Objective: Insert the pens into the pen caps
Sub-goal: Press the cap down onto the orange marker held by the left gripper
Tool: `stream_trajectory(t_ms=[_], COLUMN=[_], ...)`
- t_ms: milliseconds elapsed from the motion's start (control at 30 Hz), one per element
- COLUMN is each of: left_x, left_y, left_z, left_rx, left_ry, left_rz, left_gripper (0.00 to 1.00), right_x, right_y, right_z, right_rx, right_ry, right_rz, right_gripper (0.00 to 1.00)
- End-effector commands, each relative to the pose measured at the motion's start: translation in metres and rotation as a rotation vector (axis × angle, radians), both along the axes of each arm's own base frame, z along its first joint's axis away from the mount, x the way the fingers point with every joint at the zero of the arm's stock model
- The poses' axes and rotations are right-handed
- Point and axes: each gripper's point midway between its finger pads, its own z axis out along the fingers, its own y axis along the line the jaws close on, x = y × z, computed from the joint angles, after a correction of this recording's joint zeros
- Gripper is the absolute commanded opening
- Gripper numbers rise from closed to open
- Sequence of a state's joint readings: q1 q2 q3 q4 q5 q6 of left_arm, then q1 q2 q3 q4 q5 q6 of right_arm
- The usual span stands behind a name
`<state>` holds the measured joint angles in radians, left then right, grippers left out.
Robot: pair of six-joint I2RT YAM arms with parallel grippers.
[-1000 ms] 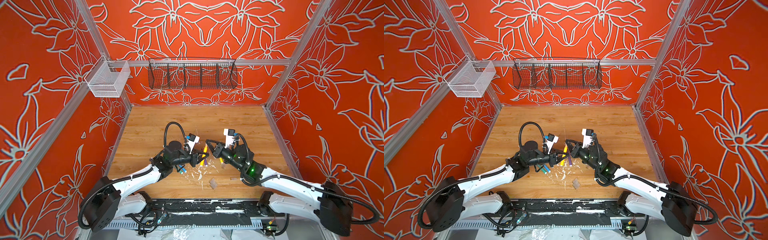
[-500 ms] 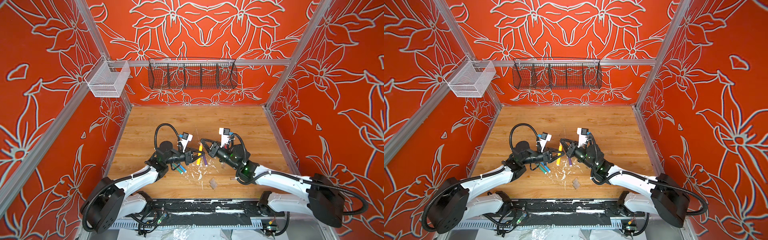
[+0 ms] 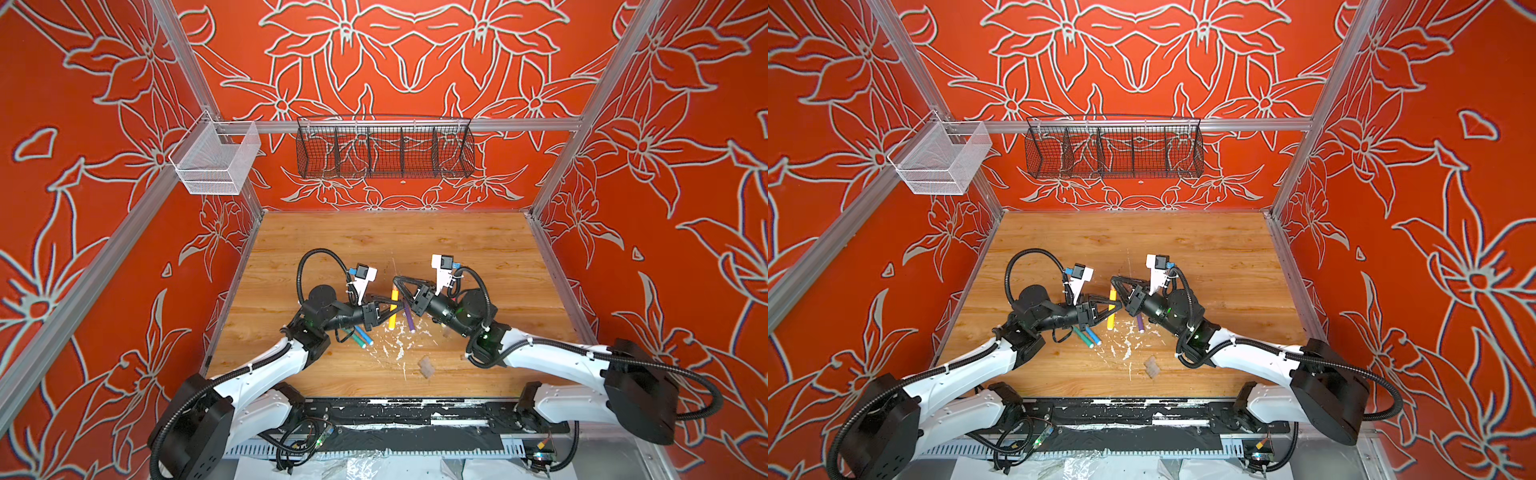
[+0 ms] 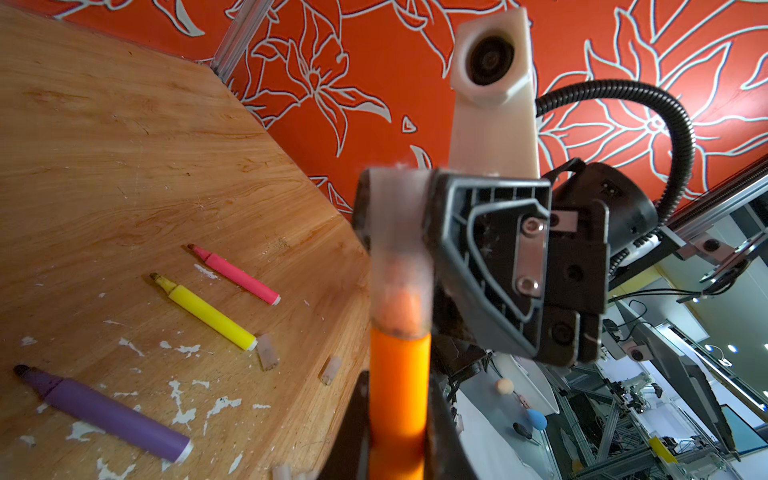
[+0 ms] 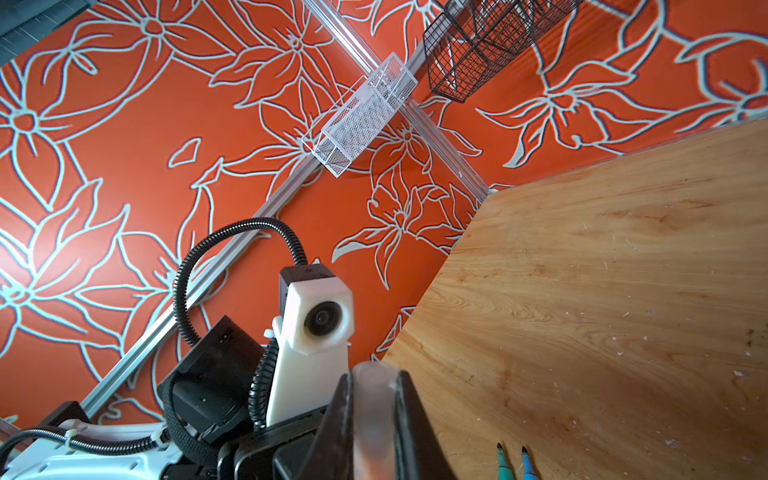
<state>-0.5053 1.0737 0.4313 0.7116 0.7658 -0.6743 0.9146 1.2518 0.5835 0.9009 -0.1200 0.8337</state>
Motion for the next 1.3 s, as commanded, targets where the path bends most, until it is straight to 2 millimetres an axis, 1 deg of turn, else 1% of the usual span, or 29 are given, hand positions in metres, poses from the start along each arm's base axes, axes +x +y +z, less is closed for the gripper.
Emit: stream_trajectory(t_ms=[0,100,167,200,233,267,300,333,367,433,467,500,533,567,600,667,700,833,967,1000,1067,1267], left_x=[0.007,0.006,0.006,0.006,0.007,0.008,0.008,0.008,0.008,0.009,0.009,0.009,0.010,0.011,0.008,0.007,0.006,0.005,0.003,0.005,0.005,0.003], left_y=[0.005,0.007,0.009,0.009,0.010,0.010,0.010,0.010,0.010,0.011,0.011,0.012,0.011,0.011,0.013,0.012,0.012,0.006,0.001,-0.002,-0.005,-0.007], left_z=[0.023,0.024,0.024,0.022,0.021,0.019,0.018,0.017,0.016,0.014,0.013,0.013,0.010,0.008,0.016,0.016,0.016,0.013,0.015,0.007,0.006,0.005], left_rx=[-0.045,-0.038,-0.031,-0.027,-0.023,-0.015,-0.010,-0.003,0.005,0.023,0.035,0.042,0.055,0.067,0.060,0.070,0.073,0.088,0.096,0.113,0.118,0.130], left_ry=[-0.067,-0.082,-0.093,-0.095,-0.097,-0.100,-0.103,-0.110,-0.117,-0.132,-0.138,-0.146,-0.147,-0.145,-0.170,-0.181,-0.184,-0.186,-0.195,-0.174,-0.174,-0.181], left_rz=[0.051,0.062,0.074,0.079,0.084,0.087,0.088,0.089,0.089,0.099,0.107,0.112,0.117,0.125,0.132,0.137,0.137,0.122,0.105,0.098,0.089,0.084], left_gripper=[0.00,0.00,0.00,0.00,0.00,0.00,0.00,0.00,0.00,0.00,0.00,0.00,0.00,0.00,0.00,0.00,0.00,0.00,0.00,0.00,0.00,0.00], right_x=[-0.050,-0.056,-0.059,-0.059,-0.059,-0.059,-0.057,-0.055,-0.052,-0.038,-0.030,-0.024,-0.022,-0.022,-0.023,-0.021,-0.020,-0.018,-0.010,-0.007,-0.003,0.006], right_y=[0.023,0.023,0.024,0.024,0.023,0.021,0.019,0.016,0.012,-0.005,-0.018,-0.029,-0.038,-0.042,-0.045,-0.051,-0.050,-0.033,-0.017,-0.014,-0.008,0.004], right_z=[-0.008,-0.022,-0.027,-0.028,-0.028,-0.028,-0.028,-0.027,-0.024,-0.021,-0.018,-0.011,-0.001,0.011,0.018,0.029,0.033,0.045,0.044,0.044,0.044,0.042], right_rx=[-0.044,-0.054,-0.069,-0.075,-0.080,-0.085,-0.090,-0.099,-0.123,-0.235,-0.305,-0.335,-0.329,-0.294,-0.265,-0.233,-0.233,-0.237,-0.245,-0.247,-0.252,-0.266], right_ry=[-0.005,0.005,0.008,0.009,0.011,0.014,0.016,0.012,0.007,0.031,0.060,0.075,0.067,0.039,0.023,0.014,0.011,0.001,0.020,0.024,0.031,0.045], right_rz=[0.228,0.229,0.230,0.226,0.220,0.210,0.195,0.177,0.155,0.045,-0.035,-0.094,-0.124,-0.123,-0.122,-0.138,-0.133,-0.075,-0.056,-0.055,-0.046,-0.031], right_gripper=[0.00,0.00,0.00,0.03,0.10,0.20,0.30,0.45,0.55,0.66,0.68,0.69,0.74,0.77,0.80,0.82,0.82,0.78,0.73,0.72,0.68,0.57])
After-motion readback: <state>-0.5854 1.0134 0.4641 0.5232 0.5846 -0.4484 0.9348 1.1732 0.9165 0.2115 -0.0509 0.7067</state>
